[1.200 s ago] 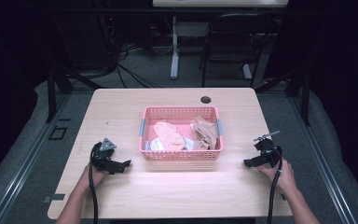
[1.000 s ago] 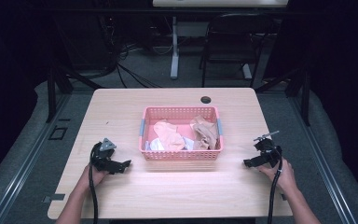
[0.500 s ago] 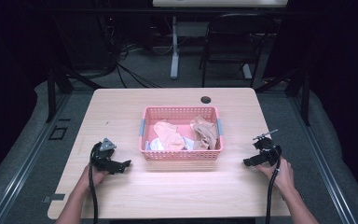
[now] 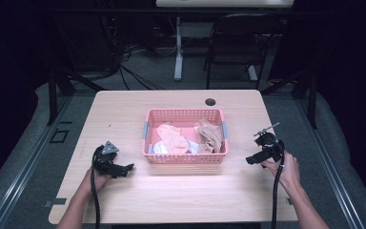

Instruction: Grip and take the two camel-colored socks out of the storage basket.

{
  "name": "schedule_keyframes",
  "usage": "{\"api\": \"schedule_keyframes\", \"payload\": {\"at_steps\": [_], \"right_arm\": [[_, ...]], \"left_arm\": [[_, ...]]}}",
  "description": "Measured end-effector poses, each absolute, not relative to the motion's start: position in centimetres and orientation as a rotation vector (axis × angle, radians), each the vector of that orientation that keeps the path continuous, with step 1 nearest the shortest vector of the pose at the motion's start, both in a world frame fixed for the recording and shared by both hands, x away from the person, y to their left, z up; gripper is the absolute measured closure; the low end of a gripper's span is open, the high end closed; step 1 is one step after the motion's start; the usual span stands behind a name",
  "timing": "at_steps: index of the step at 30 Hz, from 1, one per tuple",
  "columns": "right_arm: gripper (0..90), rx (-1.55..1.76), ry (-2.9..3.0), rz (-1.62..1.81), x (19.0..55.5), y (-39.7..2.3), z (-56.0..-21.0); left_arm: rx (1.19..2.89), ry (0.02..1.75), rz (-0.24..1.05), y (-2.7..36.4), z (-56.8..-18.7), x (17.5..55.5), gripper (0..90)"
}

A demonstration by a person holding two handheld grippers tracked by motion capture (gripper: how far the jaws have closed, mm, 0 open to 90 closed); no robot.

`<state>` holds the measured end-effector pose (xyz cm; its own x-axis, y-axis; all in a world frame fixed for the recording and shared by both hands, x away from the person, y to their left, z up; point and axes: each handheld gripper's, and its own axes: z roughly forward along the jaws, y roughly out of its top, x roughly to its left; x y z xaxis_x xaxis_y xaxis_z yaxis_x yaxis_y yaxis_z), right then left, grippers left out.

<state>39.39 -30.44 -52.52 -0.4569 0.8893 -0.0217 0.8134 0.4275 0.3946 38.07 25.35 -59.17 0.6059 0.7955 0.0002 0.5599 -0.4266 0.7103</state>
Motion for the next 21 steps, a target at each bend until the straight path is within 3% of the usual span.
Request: {"api": "schedule_keyframes", "payload": {"at_steps": [21], "right_arm": [[3.5, 1.379, 2.531, 0.614, 39.2, -27.5, -46.2]], "left_arm": [[2.147, 1.061, 0.443, 25.3, -59.2, 38.1, 0.0]]}}
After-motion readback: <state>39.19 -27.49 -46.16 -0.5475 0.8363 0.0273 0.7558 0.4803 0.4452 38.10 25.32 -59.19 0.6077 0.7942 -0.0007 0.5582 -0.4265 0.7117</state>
